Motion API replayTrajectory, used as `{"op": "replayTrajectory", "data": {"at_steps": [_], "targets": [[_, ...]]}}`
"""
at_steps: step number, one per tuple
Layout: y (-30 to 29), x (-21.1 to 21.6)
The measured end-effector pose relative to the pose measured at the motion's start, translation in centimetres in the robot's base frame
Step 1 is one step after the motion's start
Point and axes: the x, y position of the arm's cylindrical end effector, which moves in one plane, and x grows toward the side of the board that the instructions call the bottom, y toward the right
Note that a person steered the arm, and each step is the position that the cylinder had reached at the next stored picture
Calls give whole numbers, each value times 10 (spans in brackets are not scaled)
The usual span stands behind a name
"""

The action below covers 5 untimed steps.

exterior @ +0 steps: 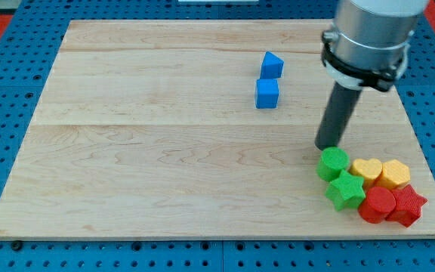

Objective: Move blue cube towards green circle

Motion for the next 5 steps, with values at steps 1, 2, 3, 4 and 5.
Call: {"op": "replayTrajectory", "data": {"at_steps": [1,2,3,4,5], "targets": [[14,5],[-2,-22],[-54,-60],[-121,-69],[-180,-103]]}}
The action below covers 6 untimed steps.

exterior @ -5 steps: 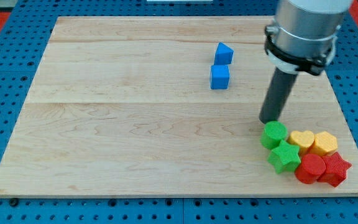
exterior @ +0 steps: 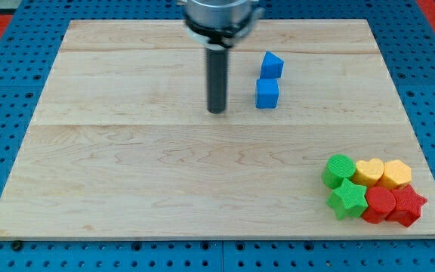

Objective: Move blue cube towards green circle

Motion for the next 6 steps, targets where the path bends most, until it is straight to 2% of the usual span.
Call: {"op": "replayTrajectory", "data": {"at_steps": [1,2,4,6], "targets": [[20,-66],[36,-72],[70,-41],[88,12]]}}
